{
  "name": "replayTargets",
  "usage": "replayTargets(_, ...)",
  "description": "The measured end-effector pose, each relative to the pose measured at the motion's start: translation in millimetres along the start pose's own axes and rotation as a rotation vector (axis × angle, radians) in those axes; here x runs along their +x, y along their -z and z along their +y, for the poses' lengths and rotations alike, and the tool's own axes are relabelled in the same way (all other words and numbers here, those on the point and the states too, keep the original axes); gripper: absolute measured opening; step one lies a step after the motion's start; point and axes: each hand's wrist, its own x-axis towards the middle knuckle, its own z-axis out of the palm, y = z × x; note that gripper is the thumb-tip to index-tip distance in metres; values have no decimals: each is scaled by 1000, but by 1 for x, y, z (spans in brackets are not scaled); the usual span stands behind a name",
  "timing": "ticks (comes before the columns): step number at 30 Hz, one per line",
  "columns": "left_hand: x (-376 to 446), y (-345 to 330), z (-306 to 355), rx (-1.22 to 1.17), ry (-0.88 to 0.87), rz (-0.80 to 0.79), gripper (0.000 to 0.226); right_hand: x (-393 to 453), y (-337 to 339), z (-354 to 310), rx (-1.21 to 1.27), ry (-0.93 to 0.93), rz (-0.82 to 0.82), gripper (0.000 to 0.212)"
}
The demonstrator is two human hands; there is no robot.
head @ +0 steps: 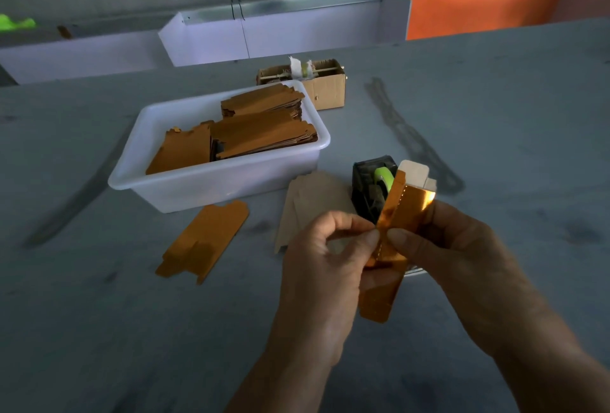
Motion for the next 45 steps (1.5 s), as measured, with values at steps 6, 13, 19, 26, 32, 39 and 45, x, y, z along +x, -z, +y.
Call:
replayTargets(6, 4, 7, 5, 169, -11, -70, 8, 4, -3, 1, -98, -15, 41, 22)
replayTargets(13, 16, 25, -3, 287, -1, -91, 14, 27, 15, -4, 45, 39, 155, 7)
replayTargets(19, 48, 45, -38, 624, -29, 323, 12, 100, 69, 3, 86, 55, 373, 13)
replayTargets(26, 65, 45, -39, 643, 187, 280, 41, 159, 76, 68, -402, -177, 449, 37)
replayTargets(32, 63, 55, -34, 517, 210, 254, 29, 158, 65, 67, -828, -93, 434, 38)
replayTargets(39, 55, 66, -27, 399, 165, 216, 15, 94, 70, 36, -609, 89, 571, 34)
replayTargets(45, 46, 64, -21, 156, 100, 128, 16, -4, 12, 7, -445, 281, 490, 27)
